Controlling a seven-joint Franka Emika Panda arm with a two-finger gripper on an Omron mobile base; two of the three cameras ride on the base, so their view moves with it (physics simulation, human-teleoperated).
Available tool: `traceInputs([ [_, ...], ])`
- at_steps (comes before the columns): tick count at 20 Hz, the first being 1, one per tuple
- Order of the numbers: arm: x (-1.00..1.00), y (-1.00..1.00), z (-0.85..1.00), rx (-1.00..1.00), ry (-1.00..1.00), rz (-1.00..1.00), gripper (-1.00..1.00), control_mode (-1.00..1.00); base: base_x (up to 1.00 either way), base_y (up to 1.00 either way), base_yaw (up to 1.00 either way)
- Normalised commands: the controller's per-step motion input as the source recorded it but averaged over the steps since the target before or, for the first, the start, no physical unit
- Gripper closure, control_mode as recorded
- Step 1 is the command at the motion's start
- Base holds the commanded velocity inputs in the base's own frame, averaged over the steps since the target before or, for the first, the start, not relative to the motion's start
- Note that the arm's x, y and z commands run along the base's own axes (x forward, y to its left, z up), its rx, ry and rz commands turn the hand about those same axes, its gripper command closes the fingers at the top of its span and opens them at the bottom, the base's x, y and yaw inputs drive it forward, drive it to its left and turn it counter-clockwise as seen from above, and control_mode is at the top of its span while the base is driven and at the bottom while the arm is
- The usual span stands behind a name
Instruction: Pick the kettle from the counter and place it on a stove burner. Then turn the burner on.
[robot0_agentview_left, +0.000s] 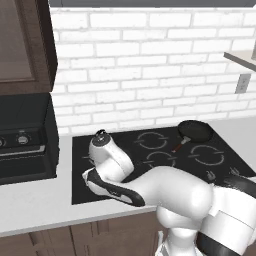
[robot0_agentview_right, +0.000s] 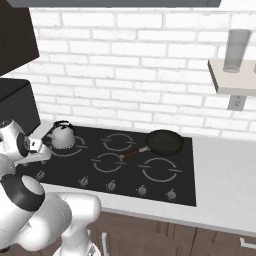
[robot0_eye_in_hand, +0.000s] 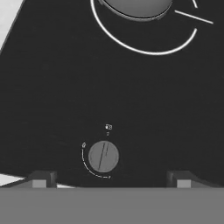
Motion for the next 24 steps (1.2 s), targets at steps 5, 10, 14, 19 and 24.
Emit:
traceInputs([
  [5, 0.11, 0.20, -0.17, 0.02, 0.02, 0.00, -1.00, -1.00, 0.00, 0.00, 0.00],
  [10, -0.03, -0.02, -0.55, -0.01, 0.03, -0.04, -1.00, -1.00, 0.00, 0.00, 0.00],
  [14, 0.00, -0.04, -0.47, 0.00, 0.05, -0.06, -1.00, -1.00, 0.00, 0.00, 0.00],
  [19, 0.00, -0.29, -0.18, 0.01, 0.04, -0.08, -1.00, -1.00, 0.00, 0.00, 0.00],
  [24, 0.02, -0.01, 0.00, 0.00, 0.00, -0.01, -1.00, -1.00, 0.00, 0.00, 0.00],
])
